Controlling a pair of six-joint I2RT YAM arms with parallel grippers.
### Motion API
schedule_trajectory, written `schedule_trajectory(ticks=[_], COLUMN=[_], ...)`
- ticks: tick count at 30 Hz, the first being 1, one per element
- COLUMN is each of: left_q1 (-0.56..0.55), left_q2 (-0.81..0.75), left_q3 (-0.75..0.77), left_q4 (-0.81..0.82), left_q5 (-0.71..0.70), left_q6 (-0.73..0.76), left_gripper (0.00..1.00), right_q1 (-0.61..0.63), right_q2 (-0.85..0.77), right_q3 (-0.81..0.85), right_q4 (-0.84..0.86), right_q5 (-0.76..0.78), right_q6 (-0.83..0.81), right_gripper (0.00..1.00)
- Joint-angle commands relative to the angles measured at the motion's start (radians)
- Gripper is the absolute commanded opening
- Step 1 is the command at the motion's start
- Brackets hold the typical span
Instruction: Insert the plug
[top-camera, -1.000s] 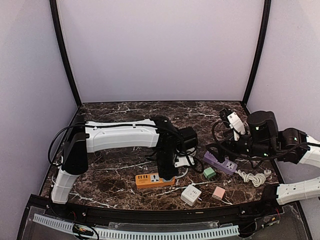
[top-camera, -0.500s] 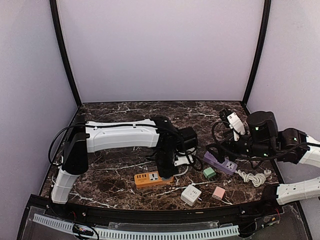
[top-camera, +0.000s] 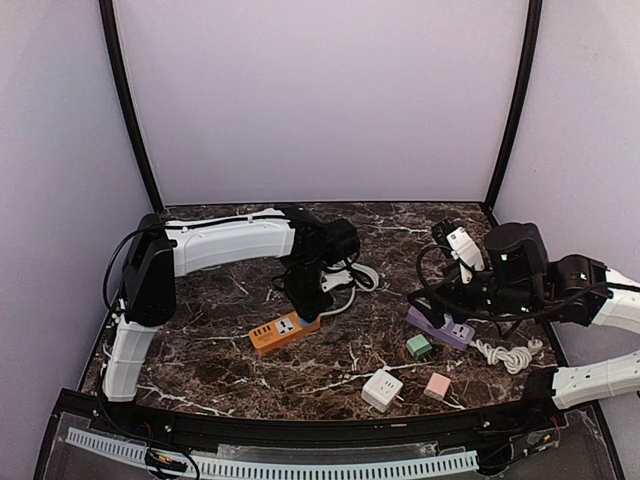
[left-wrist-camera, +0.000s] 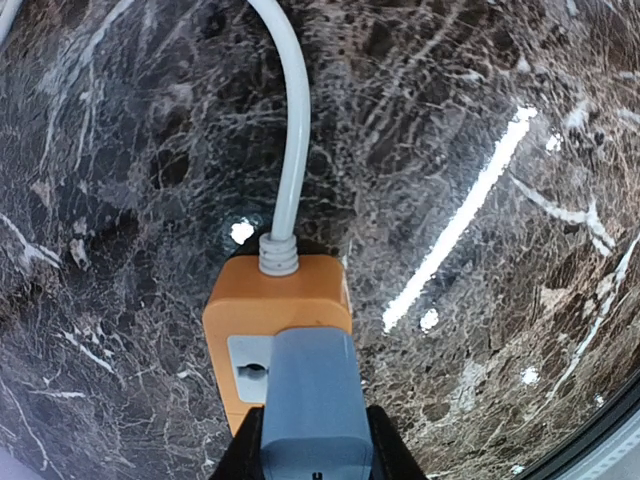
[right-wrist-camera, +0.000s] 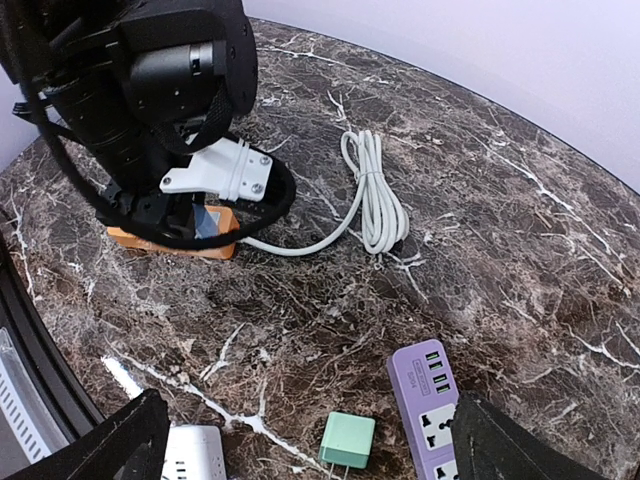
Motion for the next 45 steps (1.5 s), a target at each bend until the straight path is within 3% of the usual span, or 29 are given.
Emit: schedule_trajectory(ticks=[1,5,13,17,32,39,42,45], left_q1=[0.072,0.120,0.121,0.121,0.120,0.121,0.121,0.121], left_q2=[0.052,0.052,0.050,0.036,0.023,0.003,-0.005,-0.020], left_q3=[-0.050,-0.047,-0.093,-0.118,-0.110,-0.090,-0.073,-0.039], left_q4=[0.027,0.053,0.075,0.099,0.077,0.054,0.043,0.034], left_q5=[-0.055,-0.031,0.016,0.027,0.030,0.030,0.030,0.032], left_q6=[-0.079,-0.150,-0.152,-0.150,-0.117,-0.121,-0.124,-0.127], left_gripper=[0.01,0.01,0.03,0.11,0.23,0.43,0.59,0.68], right_q1=[-0.006,-0.004,-0.006,-0.005,-0.005,-0.004,-0.005,-0.005], right_q2=[0.007,0.015,0.020,0.024,0.049,0.044,0.048,0.051], right_q3=[0.029,0.030,0.026,0.021,0.035,0.035,0.036,0.037], right_q4=[0.008,0.010,0.017,0.029,0.048,0.049,0.050,0.051], right_q5=[-0.010,-0.007,0.001,0.001,0.016,0.026,0.028,0.028], right_q6=[0.016,0.027,0.050,0.059,0.064,0.071,0.071,0.070], right_gripper=[0.98,0.98,0.98,0.98,0.98,0.98,0.98,0.98])
